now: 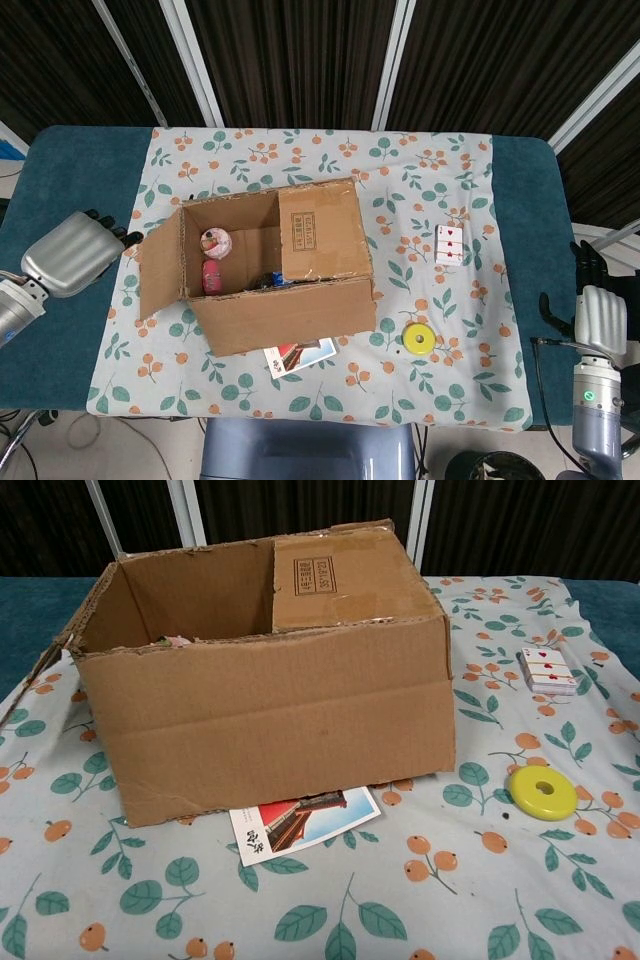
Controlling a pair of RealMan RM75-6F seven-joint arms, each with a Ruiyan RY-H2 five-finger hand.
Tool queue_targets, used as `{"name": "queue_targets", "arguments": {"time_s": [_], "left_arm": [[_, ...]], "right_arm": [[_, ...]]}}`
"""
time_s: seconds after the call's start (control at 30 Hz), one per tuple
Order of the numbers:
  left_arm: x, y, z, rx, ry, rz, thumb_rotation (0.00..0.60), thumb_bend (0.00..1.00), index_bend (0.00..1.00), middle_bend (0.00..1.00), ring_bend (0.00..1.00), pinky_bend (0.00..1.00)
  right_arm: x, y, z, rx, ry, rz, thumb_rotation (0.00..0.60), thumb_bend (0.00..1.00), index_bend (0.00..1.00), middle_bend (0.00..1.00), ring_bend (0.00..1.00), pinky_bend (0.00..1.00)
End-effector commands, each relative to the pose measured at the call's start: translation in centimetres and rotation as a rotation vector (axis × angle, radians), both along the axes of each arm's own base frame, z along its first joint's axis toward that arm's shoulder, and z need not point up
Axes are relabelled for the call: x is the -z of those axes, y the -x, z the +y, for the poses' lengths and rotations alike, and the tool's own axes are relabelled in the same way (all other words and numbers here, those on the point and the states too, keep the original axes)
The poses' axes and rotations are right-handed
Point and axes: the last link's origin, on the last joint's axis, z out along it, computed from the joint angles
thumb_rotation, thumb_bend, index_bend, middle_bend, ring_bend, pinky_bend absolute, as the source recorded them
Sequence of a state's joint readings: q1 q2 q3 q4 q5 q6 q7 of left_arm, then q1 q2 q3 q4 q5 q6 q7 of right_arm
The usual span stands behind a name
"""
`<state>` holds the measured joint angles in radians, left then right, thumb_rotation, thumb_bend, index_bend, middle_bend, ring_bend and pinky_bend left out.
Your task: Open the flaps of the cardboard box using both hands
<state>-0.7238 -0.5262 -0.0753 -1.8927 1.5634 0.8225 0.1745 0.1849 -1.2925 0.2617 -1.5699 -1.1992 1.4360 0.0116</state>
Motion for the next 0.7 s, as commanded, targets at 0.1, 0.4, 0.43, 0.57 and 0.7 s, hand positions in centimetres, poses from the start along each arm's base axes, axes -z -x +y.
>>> {"name": "queue_targets", "arguments": {"time_s": [0.1, 0.4, 0.43, 0.57, 0.7], "left_arm": [[0.0, 2.3, -1.0, -0.056, -0.054, -0.100, 0.600, 0.62, 0.30, 0.48, 0.39, 0.47], [2.6, 7.0, -4.6, -0.158, -0.241, -0.368, 0.600, 0.28, 0.03, 0.06, 0.03, 0.08], [3.0, 7.5, -5.0, -0.172, -0.259, -0.387, 0.600, 0.26, 0.01, 0.02, 0.01, 0.06], [4.7, 9.5, -6.8, -0.215, -0.344, -0.450, 0.600, 0.24, 0.00, 0.00, 0.00, 0.03], [6.2, 11.0, -8.0, -0.225, -0.432, -0.519, 0.600, 0.24, 0.00, 0.00, 0.00, 0.03]], "right_arm": [[0.0, 0.0, 0.0, -0.001, -0.006, 0.004, 0.600, 0.47, 0.02, 0.00, 0.00, 0.24], [0.0, -0.8, -0.2, -0.034, -0.031, 0.037, 0.600, 0.47, 0.02, 0.00, 0.00, 0.24], [0.0, -0.9, -0.3, -0.040, -0.036, 0.041, 0.600, 0.47, 0.02, 0.00, 0.00, 0.24], [0.1, -1.9, -0.8, -0.077, -0.068, 0.071, 0.600, 0.47, 0.02, 0.00, 0.00, 0.24], [-0.2, -4.0, -2.1, -0.162, -0.110, 0.116, 0.600, 0.45, 0.02, 0.00, 0.00, 0.24]]}}
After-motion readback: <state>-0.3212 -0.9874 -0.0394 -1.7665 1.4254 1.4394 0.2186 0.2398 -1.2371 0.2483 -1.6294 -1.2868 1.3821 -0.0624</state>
